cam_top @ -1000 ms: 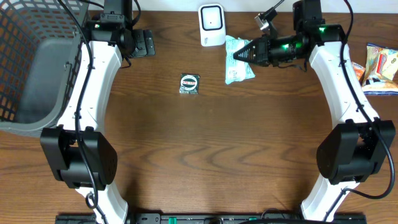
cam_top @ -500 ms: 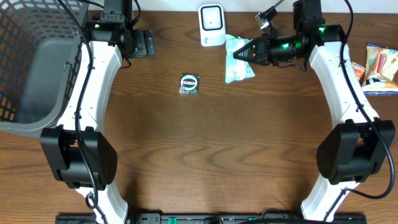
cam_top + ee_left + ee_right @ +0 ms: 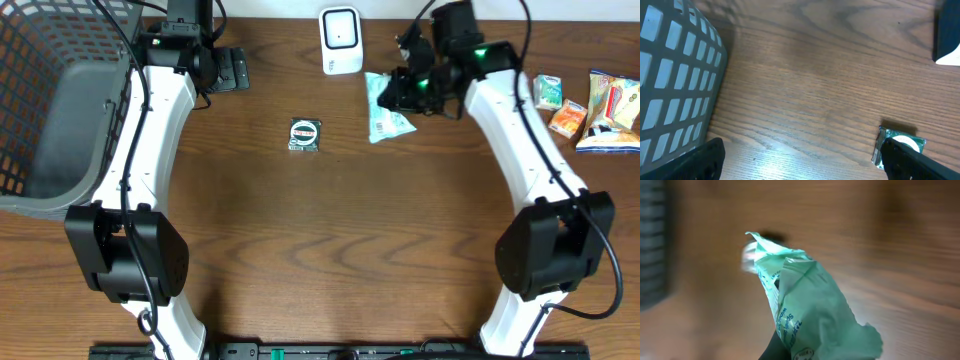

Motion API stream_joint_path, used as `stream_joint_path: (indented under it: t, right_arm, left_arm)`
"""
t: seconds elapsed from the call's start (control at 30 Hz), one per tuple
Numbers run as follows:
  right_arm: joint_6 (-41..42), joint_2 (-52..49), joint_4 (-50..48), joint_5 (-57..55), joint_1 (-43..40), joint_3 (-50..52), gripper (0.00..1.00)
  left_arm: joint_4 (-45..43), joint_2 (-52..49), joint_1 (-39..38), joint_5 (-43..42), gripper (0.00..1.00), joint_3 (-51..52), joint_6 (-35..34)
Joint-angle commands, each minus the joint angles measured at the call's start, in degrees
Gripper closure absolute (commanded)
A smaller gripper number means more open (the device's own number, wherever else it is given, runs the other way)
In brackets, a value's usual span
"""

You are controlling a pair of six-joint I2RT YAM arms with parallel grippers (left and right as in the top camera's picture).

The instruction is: Scan the item barcode

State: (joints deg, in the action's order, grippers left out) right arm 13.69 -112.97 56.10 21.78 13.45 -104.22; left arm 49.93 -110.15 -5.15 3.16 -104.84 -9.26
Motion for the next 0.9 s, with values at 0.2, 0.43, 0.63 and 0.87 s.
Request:
stream_joint_path:
  t: [0.2, 0.43, 0.63, 0.87]
  right_arm:
    - [6.23, -5.6, 0.35, -60.19, 8.76, -0.22, 0.99]
    - [6.19, -15.52, 2.21, -69.92, 11.56, -0.22, 0.99]
    - [6.23, -21.14, 3.8, -68.35, 12.48, -0.22, 0.95]
    - [6.23, -21.73, 4.94, -65.48, 13.99, -0.24, 0.66]
  left_arm:
    - [0.2, 1.18, 0.0, 0.52, 0.02, -0.7, -0.92]
    - [0.2, 1.18, 0.0, 0.52, 0.02, -0.7, -0.92]
    - [0.2, 1.18, 0.0, 0.52, 0.02, -0.7, -0.92]
    - [0.2, 1.18, 0.0, 0.52, 0.02, -0.7, -0.92]
